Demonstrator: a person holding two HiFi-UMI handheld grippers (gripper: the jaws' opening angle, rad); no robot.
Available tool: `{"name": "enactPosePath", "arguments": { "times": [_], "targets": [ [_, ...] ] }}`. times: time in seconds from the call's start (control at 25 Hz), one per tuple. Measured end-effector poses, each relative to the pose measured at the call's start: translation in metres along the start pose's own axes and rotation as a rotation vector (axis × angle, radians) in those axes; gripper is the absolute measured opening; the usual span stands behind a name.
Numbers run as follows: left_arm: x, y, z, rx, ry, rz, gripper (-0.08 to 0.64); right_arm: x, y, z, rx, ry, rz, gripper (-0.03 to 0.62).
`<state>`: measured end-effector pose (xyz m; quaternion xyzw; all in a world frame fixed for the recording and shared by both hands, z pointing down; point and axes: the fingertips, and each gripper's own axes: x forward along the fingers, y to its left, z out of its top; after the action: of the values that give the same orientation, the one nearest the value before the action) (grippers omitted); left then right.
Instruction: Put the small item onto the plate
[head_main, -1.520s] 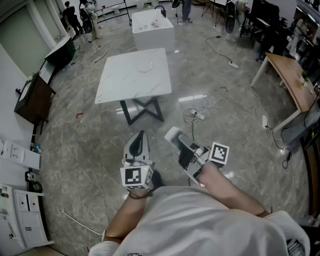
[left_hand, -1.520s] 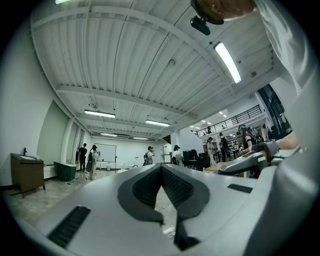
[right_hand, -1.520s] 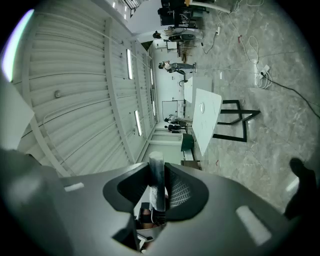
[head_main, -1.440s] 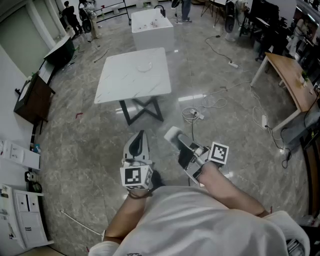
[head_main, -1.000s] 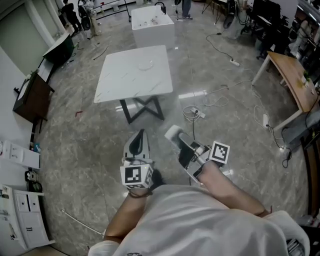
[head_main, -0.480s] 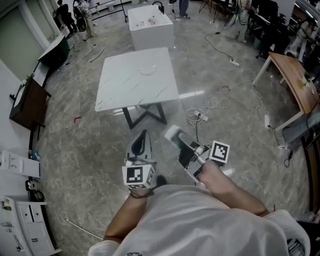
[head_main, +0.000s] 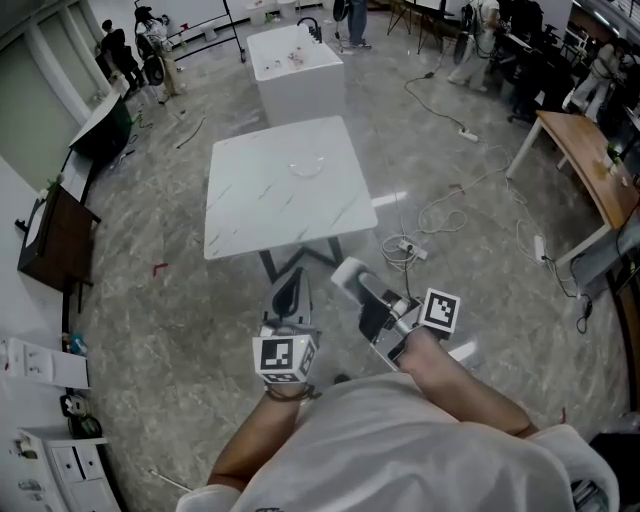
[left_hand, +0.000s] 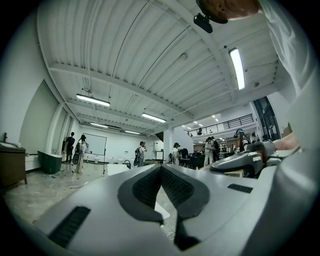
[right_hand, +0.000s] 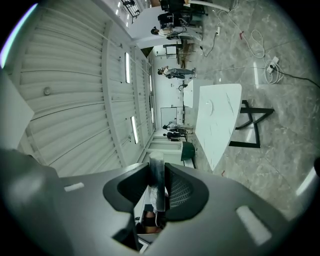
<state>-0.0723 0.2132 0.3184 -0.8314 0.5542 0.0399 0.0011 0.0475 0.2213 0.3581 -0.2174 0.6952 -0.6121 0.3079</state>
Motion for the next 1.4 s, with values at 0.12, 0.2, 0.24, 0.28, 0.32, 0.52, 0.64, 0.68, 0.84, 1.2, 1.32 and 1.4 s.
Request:
{"name": "enactPosePath", "arguments": {
  "times": [0.12, 0.2, 0.24, 0.28, 0.32, 0.52, 0.64, 0.68, 0.84, 1.2, 1.32, 1.4],
  "targets": [
    [0.010, 0.014, -0.004, -0.002, 0.007, 0.000, 0.006, 0.020, -0.003, 0.002, 0.003, 0.013, 0.008, 0.095],
    [0.018, 0.023, -0.007, -0.008, 0.012, 0.011, 0.006, 0.031, -0.005, 0.008, 0.003, 0.021, 0.006, 0.095],
    [0.024, 0.029, -0.008, -0.011, 0.013, 0.017, 0.006, 0.038, -0.006, 0.011, 0.003, 0.026, 0.005, 0.095],
    [0.030, 0.034, -0.008, -0.011, 0.012, 0.023, 0.006, 0.046, -0.008, 0.016, 0.005, 0.033, 0.003, 0.095],
    [0.037, 0.039, -0.009, -0.010, 0.012, 0.028, 0.006, 0.053, -0.011, 0.021, 0.009, 0.039, 0.000, 0.095],
    [0.087, 0.061, -0.015, -0.002, 0.010, 0.067, 0.006, 0.095, -0.030, 0.065, 0.024, 0.074, -0.007, 0.095],
    [0.124, 0.076, -0.018, 0.000, 0.001, 0.104, 0.006, 0.124, -0.037, 0.099, 0.021, 0.110, -0.002, 0.095],
    [0.138, 0.080, -0.019, -0.001, -0.002, 0.117, 0.006, 0.133, -0.039, 0.112, 0.019, 0.120, -0.002, 0.095],
    [0.191, 0.090, -0.024, -0.012, -0.006, 0.165, 0.006, 0.160, -0.046, 0.163, 0.012, 0.158, -0.015, 0.095],
    [0.286, 0.113, -0.032, -0.013, -0.010, 0.215, 0.006, 0.217, -0.060, 0.250, -0.001, 0.211, -0.021, 0.095],
    [0.311, 0.131, -0.036, -0.011, -0.006, 0.224, 0.006, 0.238, -0.072, 0.266, 0.010, 0.209, -0.031, 0.095],
    [0.329, 0.143, -0.037, -0.008, -0.004, 0.225, 0.006, 0.255, -0.082, 0.278, 0.019, 0.206, -0.042, 0.095]
  ]
}}
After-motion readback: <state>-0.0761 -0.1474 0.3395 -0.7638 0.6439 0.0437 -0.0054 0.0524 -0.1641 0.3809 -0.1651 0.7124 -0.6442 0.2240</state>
